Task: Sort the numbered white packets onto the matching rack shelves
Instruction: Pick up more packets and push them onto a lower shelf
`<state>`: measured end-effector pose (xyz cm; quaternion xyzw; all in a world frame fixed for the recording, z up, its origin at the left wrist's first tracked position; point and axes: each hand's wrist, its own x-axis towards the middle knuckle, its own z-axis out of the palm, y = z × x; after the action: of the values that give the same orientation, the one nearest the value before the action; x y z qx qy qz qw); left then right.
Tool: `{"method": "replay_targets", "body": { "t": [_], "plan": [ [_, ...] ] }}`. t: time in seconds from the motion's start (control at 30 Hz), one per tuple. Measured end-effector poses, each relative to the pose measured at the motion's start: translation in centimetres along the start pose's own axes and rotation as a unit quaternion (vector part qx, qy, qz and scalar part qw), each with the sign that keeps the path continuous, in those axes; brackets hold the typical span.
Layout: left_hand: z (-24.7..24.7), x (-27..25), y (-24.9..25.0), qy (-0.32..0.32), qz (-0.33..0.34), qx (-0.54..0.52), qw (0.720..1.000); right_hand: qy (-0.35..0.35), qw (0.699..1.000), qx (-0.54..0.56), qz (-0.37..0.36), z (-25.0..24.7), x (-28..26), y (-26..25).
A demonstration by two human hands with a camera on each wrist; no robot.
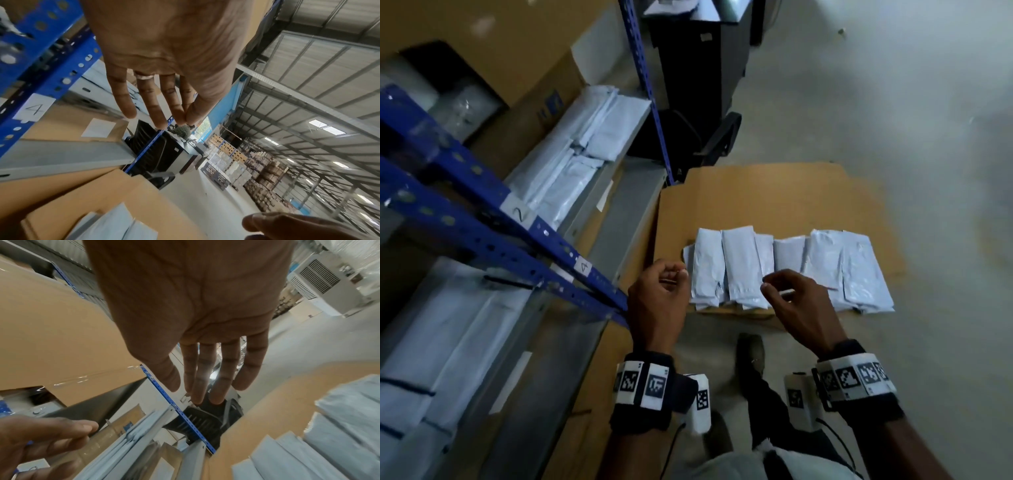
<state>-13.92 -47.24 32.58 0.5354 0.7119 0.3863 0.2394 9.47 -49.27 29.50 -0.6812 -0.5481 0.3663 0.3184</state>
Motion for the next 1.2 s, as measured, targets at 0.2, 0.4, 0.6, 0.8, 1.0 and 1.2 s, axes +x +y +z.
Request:
{"method": "replay_targets", "body": {
  "t": [0.2, 0.4, 0.6, 0.8, 1.0, 1.2],
  "plan": [
    [0.4, -4.2, -0.7, -0.078, -0.034, 0.001, 0.996, 0.007, 0.999, -0.024, 0.026, -0.4, -4.2, 2.9],
    [1.6, -5.8, 0.5, -0.077, -0.049, -0.004, 0.996, -0.01, 0.997, -0.065, 0.051, -2.0, -4.2, 4.3],
    [4.4, -6.7, 2.3, -0.089, -0.07, 0.015, 0.993, -0.026, 0.997, -0.054, 0.052, -4.9, -2.7, 6.3],
    [5.6, -7.9, 1.2, -0.119, -0.092, 0.083, 0.985, -0.031, 0.998, -0.008, 0.054, -4.0, 0.0, 9.3],
    [7.1, -2.9, -1.2, -0.142, -0.106, 0.09, 0.98, -0.035, 0.994, 0.002, 0.099, -1.1, 3.1, 10.3],
    [10.7, 7.3, -4.1, -0.162, -0.1, 0.11, 0.976, 0.042, 0.99, -0.006, 0.138, 2.6, 8.1, 10.5]
  ]
}}
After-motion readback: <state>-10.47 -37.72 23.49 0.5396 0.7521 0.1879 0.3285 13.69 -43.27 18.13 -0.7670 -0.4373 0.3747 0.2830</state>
